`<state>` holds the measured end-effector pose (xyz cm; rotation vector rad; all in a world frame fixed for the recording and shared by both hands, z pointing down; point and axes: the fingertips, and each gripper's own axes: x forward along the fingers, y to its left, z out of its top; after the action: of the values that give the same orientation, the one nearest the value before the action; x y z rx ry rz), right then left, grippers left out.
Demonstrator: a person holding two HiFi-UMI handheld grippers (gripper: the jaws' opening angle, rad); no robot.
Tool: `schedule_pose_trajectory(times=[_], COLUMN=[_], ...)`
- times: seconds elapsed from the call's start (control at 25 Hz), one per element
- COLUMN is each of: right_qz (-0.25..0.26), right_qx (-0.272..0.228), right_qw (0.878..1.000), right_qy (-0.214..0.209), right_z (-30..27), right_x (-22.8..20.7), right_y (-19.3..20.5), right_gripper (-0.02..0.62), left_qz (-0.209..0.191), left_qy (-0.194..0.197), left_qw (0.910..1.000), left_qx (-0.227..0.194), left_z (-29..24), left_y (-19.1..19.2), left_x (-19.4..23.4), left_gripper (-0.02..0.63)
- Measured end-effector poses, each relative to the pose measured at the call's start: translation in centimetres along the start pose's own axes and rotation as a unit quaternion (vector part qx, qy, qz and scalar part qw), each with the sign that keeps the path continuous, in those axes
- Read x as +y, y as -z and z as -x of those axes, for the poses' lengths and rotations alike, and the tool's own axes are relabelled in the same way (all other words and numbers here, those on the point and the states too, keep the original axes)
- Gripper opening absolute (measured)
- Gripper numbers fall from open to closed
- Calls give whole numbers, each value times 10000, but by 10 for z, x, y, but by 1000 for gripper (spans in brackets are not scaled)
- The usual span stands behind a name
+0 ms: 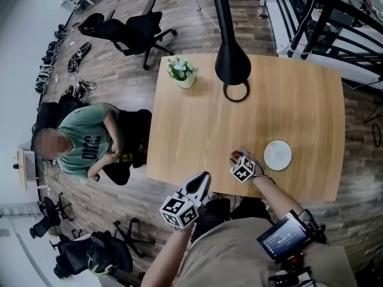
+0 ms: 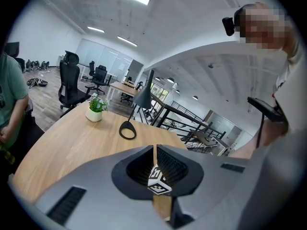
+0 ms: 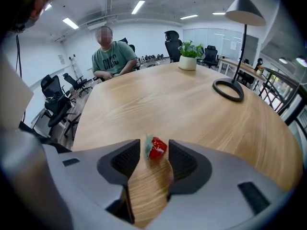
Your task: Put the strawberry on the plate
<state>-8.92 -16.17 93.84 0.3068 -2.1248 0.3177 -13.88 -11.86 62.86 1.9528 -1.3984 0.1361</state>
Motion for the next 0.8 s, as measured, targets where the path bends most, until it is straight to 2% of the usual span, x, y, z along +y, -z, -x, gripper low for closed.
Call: schedule_pose_trajectory(times=[0.4,0.48,0.8], right_qz=[-130,-152,-149], right_qx=[141,164,24], right_qw=[9998,9997,9998], right_qy=[17,36,140], right_z=[-15,-17,-13], right_x=[1,1,4], right_y=[7,10,10], right_gripper=[170,152,150], left_qz=[35,35,14], left_qy=[-71,-78,-89], left_qw=[9999,9999,9999], left_qx=[77,91,143], left_z=[10,12,21], left_y=[6,7,16], left_x=[9,10,9], left_gripper=[6,5,6])
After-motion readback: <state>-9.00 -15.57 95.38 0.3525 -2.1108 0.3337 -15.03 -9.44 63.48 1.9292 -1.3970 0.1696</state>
